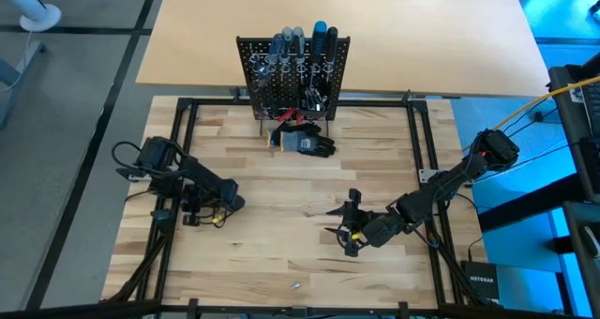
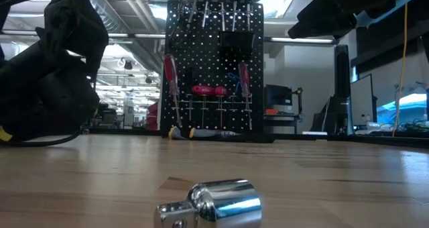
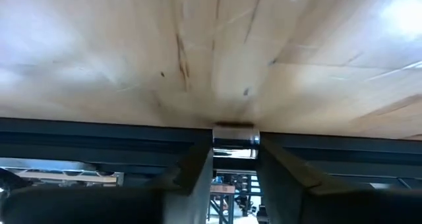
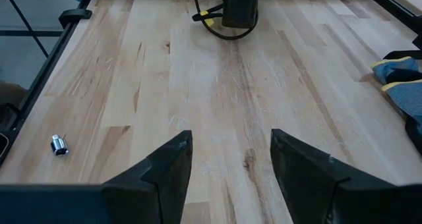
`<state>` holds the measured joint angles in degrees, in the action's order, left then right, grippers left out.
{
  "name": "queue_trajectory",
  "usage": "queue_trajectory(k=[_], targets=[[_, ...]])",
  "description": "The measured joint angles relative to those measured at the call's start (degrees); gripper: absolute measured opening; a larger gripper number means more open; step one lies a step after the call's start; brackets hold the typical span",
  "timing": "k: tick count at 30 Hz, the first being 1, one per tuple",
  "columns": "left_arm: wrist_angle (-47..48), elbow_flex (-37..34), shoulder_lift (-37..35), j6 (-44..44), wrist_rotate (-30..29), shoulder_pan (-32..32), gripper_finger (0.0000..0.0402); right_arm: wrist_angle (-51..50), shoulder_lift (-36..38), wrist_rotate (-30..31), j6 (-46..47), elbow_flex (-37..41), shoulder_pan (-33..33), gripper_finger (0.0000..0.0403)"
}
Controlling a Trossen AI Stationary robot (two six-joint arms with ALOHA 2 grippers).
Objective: Hang tools onto peg board
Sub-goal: Put the socket into the pegboard bin
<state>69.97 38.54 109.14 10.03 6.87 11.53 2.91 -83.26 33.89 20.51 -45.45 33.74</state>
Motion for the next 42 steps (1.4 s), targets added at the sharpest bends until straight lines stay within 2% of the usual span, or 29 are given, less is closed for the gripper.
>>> queue_trajectory(k=[5, 15, 26, 32, 42], targets=[[0.7, 1.2, 0.1, -1.1, -0.1, 0.0, 0.0068, 0.0, 0.0, 0.0, 0.0, 0.0, 0.0, 0.0202], [2.2, 3.7, 0.2, -1.0, -0.2, 0.0, 0.0084, 0.0, 0.0, 0.0, 0.0, 0.0, 0.0, 0.0202], [5.7, 14.5, 0.1, -0.8, -0.8, 0.0, 0.0080, 0.0, 0.0, 0.0, 0.0, 0.0, 0.0, 0.0202], [8.8, 24.4, -0.4, -1.7, -5.9, 0.0, 0.0082, 0.0, 0.0, 0.0, 0.0, 0.0, 0.0, 0.0202], [6.4, 40.2, -8.6, -2.7, -21.0, -2.4, 0.0083, -0.1, 0.0, 0.0, 0.0, 0.0, 0.0, 0.0202]])
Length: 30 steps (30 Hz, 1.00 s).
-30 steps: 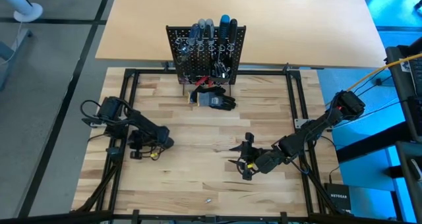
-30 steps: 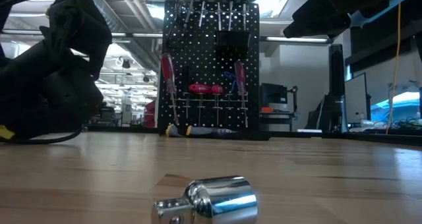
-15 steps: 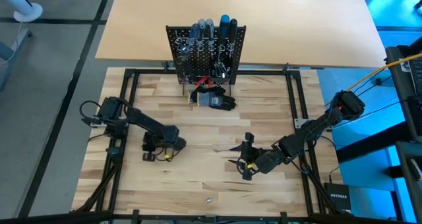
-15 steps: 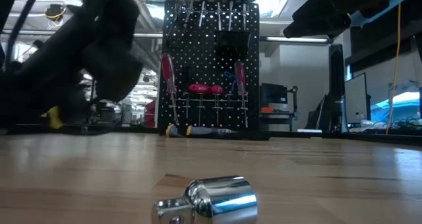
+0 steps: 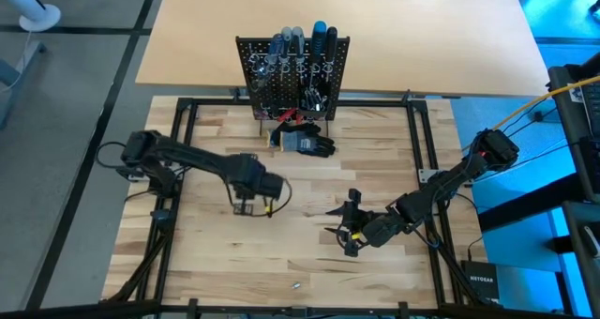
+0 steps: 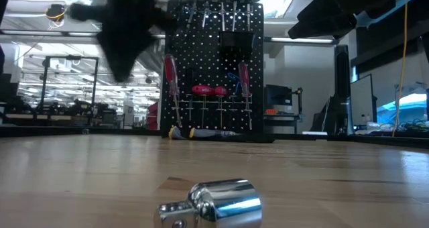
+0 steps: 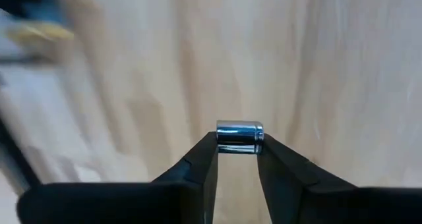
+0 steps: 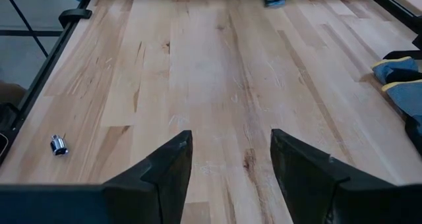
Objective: Hang tools onto peg board
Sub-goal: Put the socket into the pegboard bin
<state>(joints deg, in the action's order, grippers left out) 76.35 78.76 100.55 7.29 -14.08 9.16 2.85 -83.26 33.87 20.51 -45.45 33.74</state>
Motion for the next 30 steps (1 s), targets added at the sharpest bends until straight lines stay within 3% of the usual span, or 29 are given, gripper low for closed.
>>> queue_trajectory(k=[9, 18, 30], targets=[[-15.0, 10.4, -4.9, -6.3, -12.3, -5.6, 0.0084, 0.0, 0.0, 0.0, 0.0, 0.0, 0.0, 0.0202], [-39.7, 13.2, -5.7, -12.5, -14.2, -13.4, 0.0084, -0.5, 0.0, 0.0, 0.0, 0.0, 0.0, 0.0202], [-57.5, 13.2, -5.3, -16.9, -14.2, -21.3, 0.0084, -2.5, 0.0, 0.0, 0.0, 0.0, 0.0, 0.0202]])
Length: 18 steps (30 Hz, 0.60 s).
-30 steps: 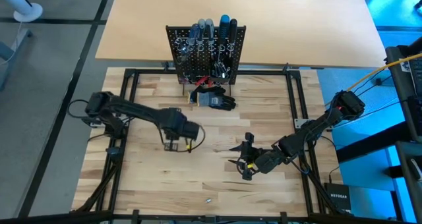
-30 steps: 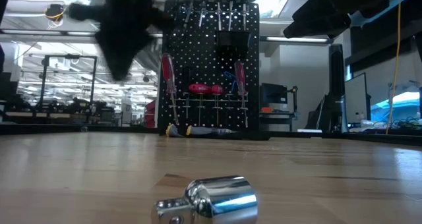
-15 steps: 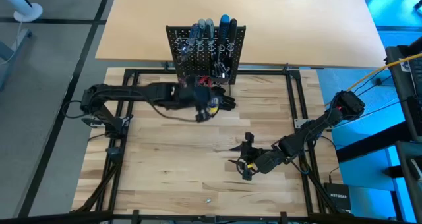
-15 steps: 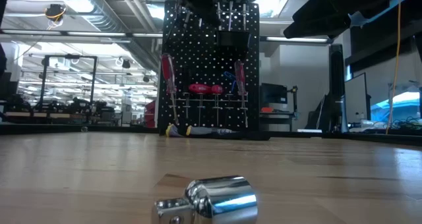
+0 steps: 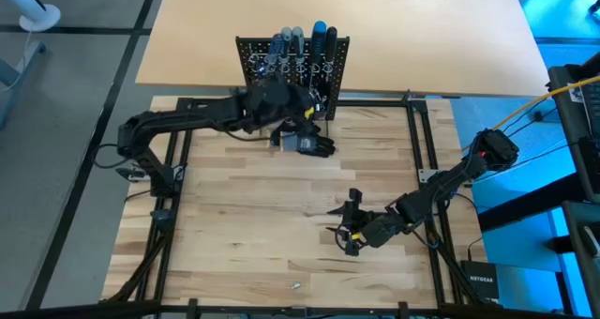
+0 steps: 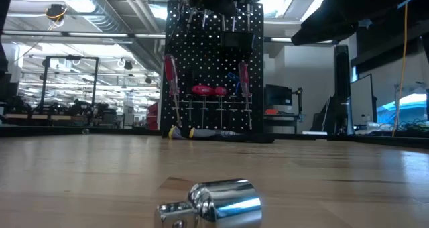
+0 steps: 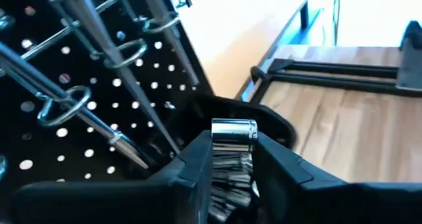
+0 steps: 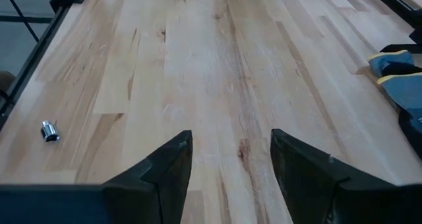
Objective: Hang tools onto peg board
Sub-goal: Put the socket into the pegboard bin
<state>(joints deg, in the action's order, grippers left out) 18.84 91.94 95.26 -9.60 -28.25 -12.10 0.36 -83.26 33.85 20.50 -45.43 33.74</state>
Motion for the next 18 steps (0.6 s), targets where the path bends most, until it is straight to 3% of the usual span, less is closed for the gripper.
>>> queue_trajectory(k=[12, 18], targets=[[-1.6, 0.0, 1.4, 1.9, 1.3, -3.4, 0.0086, -0.5, 0.0, -0.4, 0.1, 0.0, 0.0, 0.0202], [-1.8, 0.0, 1.4, 1.7, 1.8, -3.2, 0.0126, -0.6, 0.0, -0.4, 0.1, 0.0, 0.0, 0.0202]])
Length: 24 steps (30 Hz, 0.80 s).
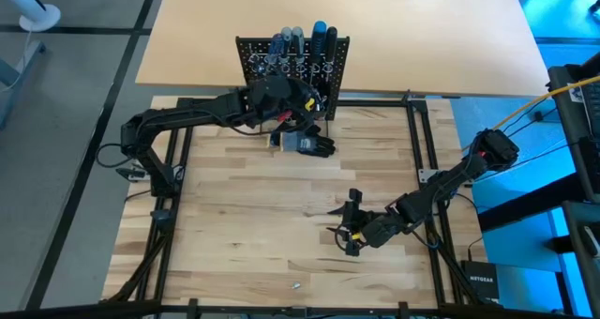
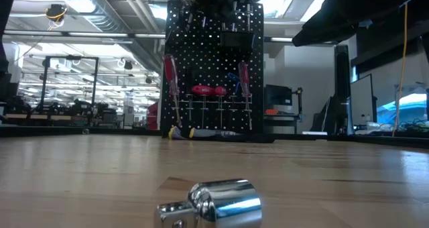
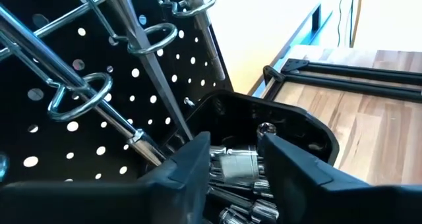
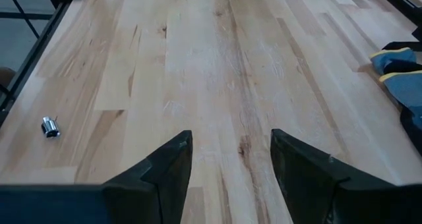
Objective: Hang tools onto peg board
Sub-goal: Put the socket into the pegboard bin
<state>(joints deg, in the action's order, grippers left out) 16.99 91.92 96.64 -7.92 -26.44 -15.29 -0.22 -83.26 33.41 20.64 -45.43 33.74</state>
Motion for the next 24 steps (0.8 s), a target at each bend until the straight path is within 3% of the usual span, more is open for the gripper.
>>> queue_trajectory(k=[5, 12, 17, 24], targets=[[0.5, 0.0, -0.3, -0.1, 0.0, 0.9, 0.0166, 0.0, 0.0, 0.0, 0.0, 0.0, 0.0, 0.0202], [5.2, 0.0, -6.4, 0.0, -2.0, 4.8, 0.0179, 0.0, 0.0, 0.0, 0.1, 0.0, 0.0, 0.0202], [16.9, 0.0, -13.4, 3.0, -6.4, 8.1, 0.0180, 0.0, 0.0, 0.0, 0.1, 0.0, 0.0, 0.0202], [40.2, 0.0, -20.2, 17.2, -12.8, 8.3, 0.0180, 0.1, 0.0, 0.0, 0.2, 0.0, 0.0, 0.0202]])
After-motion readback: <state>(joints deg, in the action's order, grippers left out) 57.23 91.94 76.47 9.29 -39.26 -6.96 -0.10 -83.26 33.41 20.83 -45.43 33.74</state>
